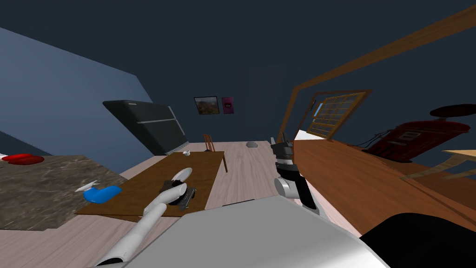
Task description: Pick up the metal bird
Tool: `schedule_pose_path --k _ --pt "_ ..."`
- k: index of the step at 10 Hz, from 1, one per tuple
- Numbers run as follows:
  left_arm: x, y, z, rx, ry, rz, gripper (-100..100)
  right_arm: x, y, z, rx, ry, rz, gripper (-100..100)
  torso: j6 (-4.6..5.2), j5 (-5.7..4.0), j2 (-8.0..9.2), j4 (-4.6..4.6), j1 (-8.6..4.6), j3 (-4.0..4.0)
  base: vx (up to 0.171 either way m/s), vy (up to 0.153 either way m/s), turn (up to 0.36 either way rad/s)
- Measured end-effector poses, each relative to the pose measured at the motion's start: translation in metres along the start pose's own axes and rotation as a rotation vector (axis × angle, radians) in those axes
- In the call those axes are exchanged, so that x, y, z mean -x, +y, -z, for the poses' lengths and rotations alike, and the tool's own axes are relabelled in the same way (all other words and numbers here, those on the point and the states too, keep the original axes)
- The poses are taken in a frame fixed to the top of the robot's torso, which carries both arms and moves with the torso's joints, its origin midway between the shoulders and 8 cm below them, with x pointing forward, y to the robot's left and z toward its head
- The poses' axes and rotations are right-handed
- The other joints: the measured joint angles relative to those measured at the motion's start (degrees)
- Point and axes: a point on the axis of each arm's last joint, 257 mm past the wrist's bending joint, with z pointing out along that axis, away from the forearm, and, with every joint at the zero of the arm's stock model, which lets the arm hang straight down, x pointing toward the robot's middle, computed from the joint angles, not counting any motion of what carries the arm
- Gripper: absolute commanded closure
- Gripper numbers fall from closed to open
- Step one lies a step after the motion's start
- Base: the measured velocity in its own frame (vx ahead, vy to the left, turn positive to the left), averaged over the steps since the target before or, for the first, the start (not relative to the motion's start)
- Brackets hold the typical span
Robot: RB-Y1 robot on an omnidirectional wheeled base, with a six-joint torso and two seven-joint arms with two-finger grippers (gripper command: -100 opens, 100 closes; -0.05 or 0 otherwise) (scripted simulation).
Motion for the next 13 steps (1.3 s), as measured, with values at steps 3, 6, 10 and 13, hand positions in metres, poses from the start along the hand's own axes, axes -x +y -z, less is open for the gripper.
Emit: schedule_pose_path --k 3,6,10,13 --pt "-0.005 0.020 -0.001 0.079 0.037 0.018 -100 0.000 0.000 0.000 0.000 0.000 0.000 0 -0.01 0.00 0.11 0.03 -0.01 0.07 0.050 0.019 -0.028" --pt "-0.006 0.038 0.001 0.157 0.073 0.038 -100 0.000 0.000 0.000 0.000 0.000 0.000 0 -0.01 0.00 0.08 0.02 0.01 0.05 0.047 0.018 -0.018" --pt "-0.016 0.047 -0.012 0.162 0.075 0.059 -100 0.000 0.000 0.000 0.000 0.000 0.000 0 -0.01 0.03 0.40 0.08 0.11 0.22 -0.019 0.045 -0.093" --pt "-0.021 0.047 -0.018 0.157 0.072 0.071 100 0.000 0.000 0.000 0.000 0.000 0.000 0 -0.08 -0.01 0.36 0.03 -0.03 0.18 -0.005 0.015 -0.008"
